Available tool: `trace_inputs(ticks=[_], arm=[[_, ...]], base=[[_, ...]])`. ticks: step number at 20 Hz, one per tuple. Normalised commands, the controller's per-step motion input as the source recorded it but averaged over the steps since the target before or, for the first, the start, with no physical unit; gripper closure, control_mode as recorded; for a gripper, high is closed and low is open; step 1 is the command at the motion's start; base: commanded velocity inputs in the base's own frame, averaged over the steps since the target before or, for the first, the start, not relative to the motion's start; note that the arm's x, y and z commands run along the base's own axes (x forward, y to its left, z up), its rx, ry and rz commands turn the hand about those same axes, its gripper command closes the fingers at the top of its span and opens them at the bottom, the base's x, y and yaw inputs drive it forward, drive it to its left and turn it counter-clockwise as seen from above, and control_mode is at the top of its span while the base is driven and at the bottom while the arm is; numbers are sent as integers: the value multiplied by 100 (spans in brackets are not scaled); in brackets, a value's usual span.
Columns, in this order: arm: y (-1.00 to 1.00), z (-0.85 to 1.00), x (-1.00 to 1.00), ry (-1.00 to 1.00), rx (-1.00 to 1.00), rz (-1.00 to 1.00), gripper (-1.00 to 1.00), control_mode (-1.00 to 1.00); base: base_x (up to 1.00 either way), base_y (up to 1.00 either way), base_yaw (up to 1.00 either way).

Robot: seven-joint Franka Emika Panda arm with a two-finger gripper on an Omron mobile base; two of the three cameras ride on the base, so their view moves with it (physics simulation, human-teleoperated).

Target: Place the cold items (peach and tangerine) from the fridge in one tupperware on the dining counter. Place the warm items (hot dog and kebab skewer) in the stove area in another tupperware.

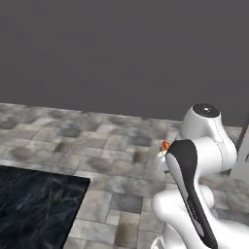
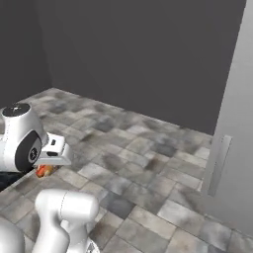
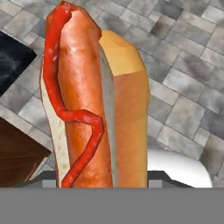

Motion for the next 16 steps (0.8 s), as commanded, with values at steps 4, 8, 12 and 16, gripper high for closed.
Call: trace_inputs(ticks=[4,8,12,16], arm=[[0,0,0,0,0,0,100,100],[0,0,0,0,0,0,100,100],[0,0,0,0,0,0,100,100],[0,0,0,0,0,0,100,100]], base=[[99,-31,56],[99,-33,57],[99,-32,58],[95,-38,58]])
